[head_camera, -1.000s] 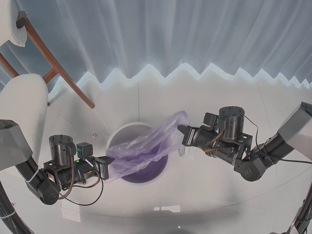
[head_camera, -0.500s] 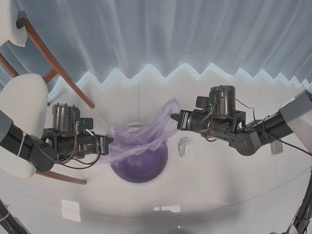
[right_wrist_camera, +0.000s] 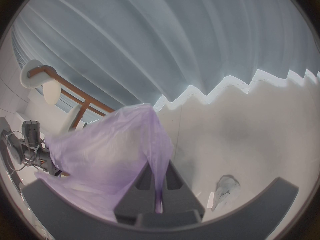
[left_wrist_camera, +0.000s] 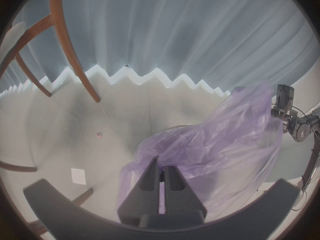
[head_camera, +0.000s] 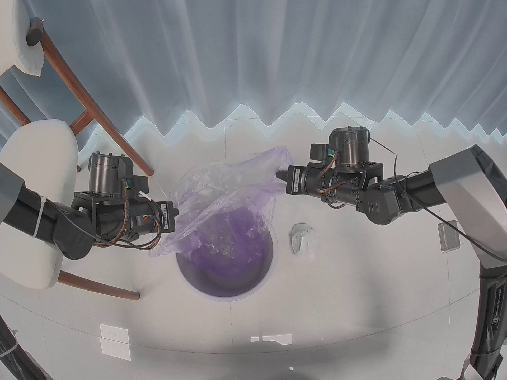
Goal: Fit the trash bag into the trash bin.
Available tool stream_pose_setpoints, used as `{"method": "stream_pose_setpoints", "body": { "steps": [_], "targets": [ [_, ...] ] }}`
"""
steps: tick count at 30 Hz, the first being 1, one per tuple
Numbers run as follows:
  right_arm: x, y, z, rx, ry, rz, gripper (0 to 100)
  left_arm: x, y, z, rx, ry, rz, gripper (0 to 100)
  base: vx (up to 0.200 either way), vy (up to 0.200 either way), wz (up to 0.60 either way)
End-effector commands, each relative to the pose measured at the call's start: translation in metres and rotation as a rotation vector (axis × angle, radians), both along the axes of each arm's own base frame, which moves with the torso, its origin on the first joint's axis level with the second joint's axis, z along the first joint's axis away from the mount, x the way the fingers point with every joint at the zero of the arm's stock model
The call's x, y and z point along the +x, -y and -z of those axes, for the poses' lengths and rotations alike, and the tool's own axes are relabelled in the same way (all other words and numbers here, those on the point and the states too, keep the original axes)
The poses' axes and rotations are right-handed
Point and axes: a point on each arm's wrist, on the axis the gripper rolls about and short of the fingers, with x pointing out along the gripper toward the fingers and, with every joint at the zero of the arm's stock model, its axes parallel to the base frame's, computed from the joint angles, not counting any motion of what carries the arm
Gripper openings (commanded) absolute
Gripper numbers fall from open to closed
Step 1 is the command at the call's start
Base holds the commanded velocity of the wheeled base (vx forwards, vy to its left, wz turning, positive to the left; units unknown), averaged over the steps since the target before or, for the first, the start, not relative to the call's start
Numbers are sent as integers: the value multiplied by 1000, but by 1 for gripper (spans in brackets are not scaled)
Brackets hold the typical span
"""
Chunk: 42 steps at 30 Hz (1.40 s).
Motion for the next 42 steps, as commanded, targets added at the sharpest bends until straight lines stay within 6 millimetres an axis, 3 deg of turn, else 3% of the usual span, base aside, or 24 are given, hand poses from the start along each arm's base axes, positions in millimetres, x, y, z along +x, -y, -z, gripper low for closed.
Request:
{"method": "stream_pose_setpoints", "body": {
  "steps": [1,24,34,35,41,42],
  "targets": [
    [18,5,28,-17,-34,18,0,11,0,16,-4,-43,-38,0,0,0,0],
    [40,26,73,-49,-76,28,0,23,-8,40,-22,-115,-155,0,0,0,0],
    [37,25,54,-22,-44,-12,0,21,-11,33,-62,-102,-176,0,0,0,0],
    [35,24,50,-18,-41,-21,100,20,-11,30,-62,-95,-176,0,0,0,0],
    [14,28,31,1,-65,-16,100,19,-12,24,-62,-79,-178,0,0,0,0],
    [-8,34,13,35,-99,-10,100,15,-12,16,-64,-57,-181,0,0,0,0]
  ]
}}
